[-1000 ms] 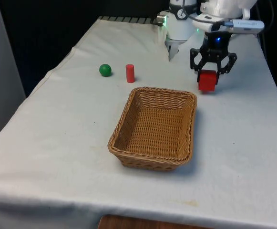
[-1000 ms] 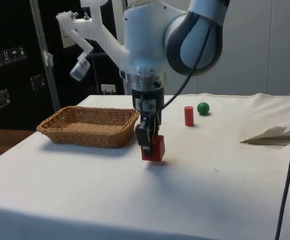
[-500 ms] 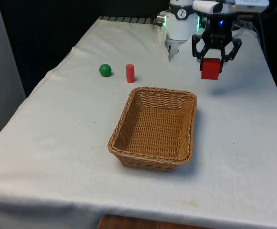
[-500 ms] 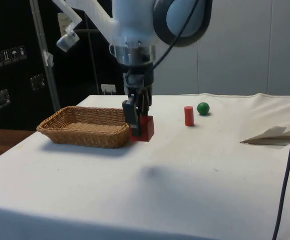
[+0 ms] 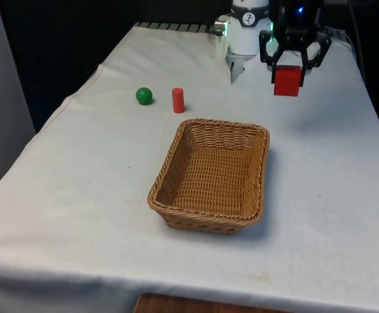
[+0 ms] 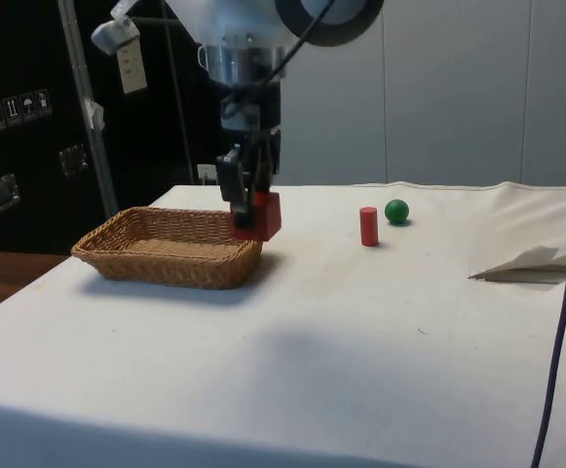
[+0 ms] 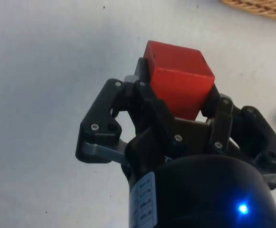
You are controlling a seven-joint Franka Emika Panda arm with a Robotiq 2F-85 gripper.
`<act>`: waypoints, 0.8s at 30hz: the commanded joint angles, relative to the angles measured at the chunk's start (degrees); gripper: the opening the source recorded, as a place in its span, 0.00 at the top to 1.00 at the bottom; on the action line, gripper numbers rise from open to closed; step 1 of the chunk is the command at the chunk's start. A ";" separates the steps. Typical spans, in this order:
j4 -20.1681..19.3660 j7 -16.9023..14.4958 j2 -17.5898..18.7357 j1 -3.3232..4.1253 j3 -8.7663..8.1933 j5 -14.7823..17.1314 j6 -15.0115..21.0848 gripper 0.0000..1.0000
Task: Pick up the object to the left of the cylinder and place it into the basket.
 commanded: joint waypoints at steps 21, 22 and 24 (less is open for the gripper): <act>11.29 -7.10 6.93 -1.43 -2.46 6.07 -1.32 1.00; 11.29 -7.10 6.93 -1.43 -2.46 6.07 -1.32 1.00; 13.18 -8.19 8.59 -1.72 -2.64 7.22 -1.43 1.00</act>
